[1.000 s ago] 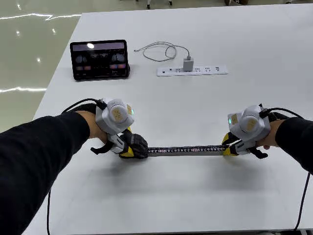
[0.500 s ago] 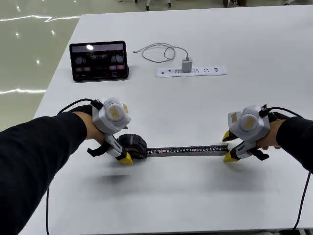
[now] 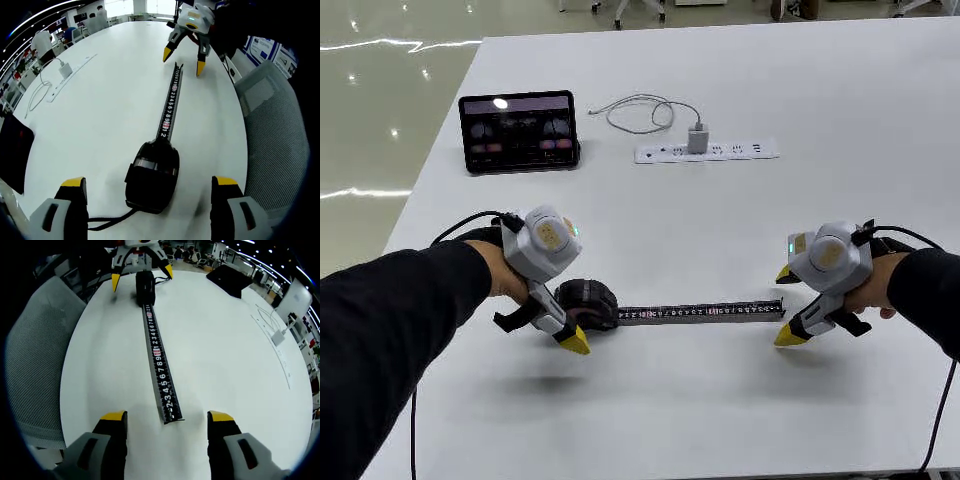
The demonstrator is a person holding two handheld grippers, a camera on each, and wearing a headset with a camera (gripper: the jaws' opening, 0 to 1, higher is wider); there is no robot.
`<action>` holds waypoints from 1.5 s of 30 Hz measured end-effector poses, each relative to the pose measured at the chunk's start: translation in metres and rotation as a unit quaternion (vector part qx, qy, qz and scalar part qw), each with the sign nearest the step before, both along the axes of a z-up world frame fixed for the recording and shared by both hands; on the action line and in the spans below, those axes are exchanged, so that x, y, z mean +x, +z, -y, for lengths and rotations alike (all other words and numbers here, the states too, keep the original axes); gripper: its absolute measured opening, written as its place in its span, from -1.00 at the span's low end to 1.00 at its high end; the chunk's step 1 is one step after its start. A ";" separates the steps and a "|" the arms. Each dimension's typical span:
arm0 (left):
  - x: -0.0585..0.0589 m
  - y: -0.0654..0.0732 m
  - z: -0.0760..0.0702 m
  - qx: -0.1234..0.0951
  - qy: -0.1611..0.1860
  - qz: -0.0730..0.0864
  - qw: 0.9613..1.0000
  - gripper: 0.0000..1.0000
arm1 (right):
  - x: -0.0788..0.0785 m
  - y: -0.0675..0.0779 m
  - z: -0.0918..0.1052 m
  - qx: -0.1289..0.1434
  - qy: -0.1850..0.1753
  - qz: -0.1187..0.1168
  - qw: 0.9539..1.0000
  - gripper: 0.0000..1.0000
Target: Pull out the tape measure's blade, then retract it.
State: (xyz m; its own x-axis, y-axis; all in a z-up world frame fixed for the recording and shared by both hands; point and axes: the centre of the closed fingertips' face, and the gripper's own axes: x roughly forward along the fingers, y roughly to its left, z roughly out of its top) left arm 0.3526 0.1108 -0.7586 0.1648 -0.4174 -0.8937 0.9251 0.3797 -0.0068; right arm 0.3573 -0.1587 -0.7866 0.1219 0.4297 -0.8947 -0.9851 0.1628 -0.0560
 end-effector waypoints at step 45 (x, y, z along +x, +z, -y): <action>-0.028 0.046 -0.059 -0.217 0.236 0.139 0.937 1.00 | -0.033 0.046 0.037 0.177 -0.237 0.064 0.953 1.00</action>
State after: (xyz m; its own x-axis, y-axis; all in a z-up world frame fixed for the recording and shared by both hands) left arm 0.3249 0.1697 -0.7124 0.6247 -0.5536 -0.5507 0.6431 0.7648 -0.0392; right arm 0.3245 -0.1957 -0.7410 0.4755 0.5713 -0.6690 -0.7855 0.6182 -0.0304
